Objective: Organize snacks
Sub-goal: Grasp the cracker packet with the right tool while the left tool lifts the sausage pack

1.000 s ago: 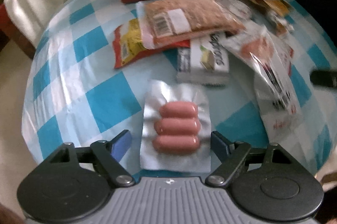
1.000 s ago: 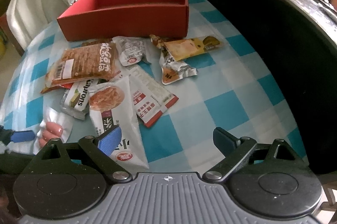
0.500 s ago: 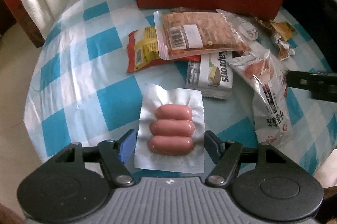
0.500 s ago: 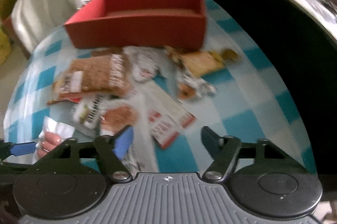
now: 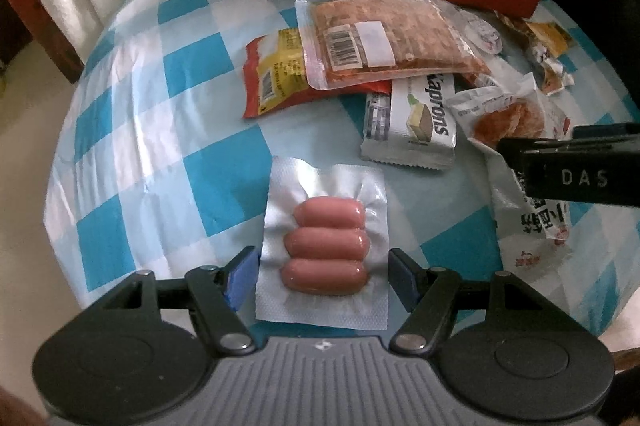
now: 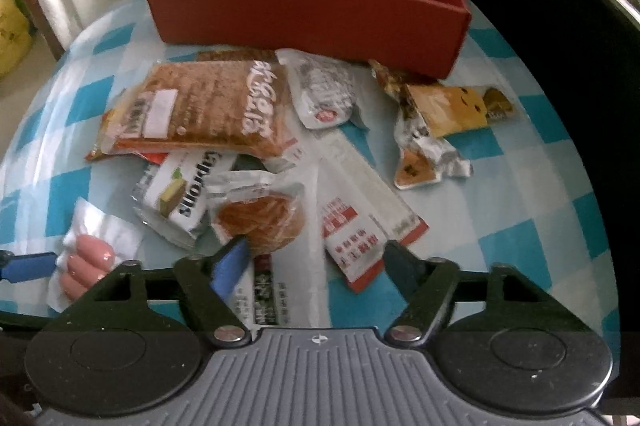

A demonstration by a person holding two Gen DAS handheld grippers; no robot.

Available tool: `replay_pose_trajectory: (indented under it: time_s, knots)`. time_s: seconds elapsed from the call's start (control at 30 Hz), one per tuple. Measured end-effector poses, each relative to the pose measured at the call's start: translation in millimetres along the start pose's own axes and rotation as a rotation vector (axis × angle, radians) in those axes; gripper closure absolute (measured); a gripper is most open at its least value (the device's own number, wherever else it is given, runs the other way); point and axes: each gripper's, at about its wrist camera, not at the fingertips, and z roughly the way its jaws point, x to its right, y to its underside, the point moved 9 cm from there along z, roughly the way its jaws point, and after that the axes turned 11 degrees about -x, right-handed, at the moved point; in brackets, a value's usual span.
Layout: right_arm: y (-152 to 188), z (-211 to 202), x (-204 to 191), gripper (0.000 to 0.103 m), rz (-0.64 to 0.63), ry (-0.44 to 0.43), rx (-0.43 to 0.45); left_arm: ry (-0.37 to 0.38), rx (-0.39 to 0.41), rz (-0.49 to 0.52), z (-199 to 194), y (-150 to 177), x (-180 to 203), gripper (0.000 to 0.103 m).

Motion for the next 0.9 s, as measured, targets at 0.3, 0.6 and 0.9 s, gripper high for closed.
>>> replay_pose_trajectory:
  time_s: [0.3, 0.6, 0.9]
  knots:
    - [6, -4, -2, 0.062, 0.009, -0.120, -0.014, -0.016, 0.005, -0.001, -2, 1, 3, 0.040]
    - [5, -25, 0, 0.080, -0.032, -0.104, 0.032, 0.019, 0.065, -0.061, -24, -9, -2, 0.040]
    - [2, -38, 0, 0.086, -0.048, -0.112, 0.067, 0.018, 0.098, -0.072, -35, -13, -3, 0.040]
